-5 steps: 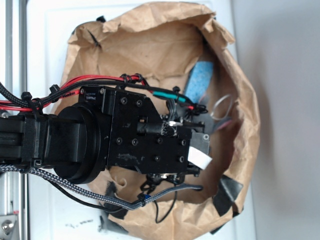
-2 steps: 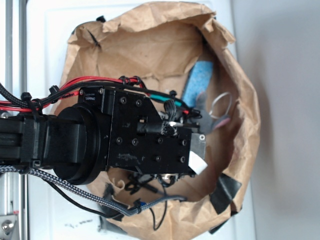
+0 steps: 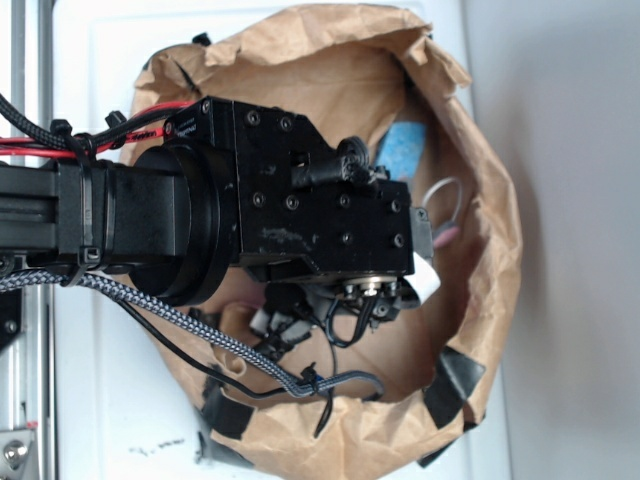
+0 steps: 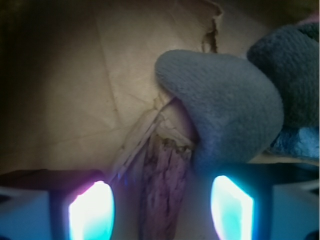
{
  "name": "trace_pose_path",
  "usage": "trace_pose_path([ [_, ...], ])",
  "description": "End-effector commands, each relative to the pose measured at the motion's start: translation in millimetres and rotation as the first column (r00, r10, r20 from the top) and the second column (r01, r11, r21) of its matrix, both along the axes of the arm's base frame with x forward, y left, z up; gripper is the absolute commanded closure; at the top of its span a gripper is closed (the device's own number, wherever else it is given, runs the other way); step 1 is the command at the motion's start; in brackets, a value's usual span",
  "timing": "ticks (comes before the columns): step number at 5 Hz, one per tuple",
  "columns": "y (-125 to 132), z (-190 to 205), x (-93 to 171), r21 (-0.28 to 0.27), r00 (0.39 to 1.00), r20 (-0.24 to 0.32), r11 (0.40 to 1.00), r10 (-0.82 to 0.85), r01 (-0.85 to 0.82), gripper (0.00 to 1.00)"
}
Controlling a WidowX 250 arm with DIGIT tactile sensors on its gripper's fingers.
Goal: Grab the wood chip.
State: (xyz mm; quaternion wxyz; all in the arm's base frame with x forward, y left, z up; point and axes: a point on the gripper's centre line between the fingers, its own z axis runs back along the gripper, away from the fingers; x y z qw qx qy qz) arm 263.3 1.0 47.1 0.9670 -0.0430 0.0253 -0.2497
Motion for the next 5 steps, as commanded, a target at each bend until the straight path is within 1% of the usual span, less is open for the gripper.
trace_pose_path([
  [1, 1.4, 5.4, 5.9, 0.015, 0.995, 0.096, 1.000, -0.028, 0.027, 0.00],
  [3, -6.6, -14.5, 2.7, 0.056, 0.992, 0.123, 0.998, -0.039, 0.032, 0.00],
  [5, -11.5, -17.2, 7.9, 0.079, 0.992, 0.127, 0.997, -0.021, 0.011, 0.00],
])
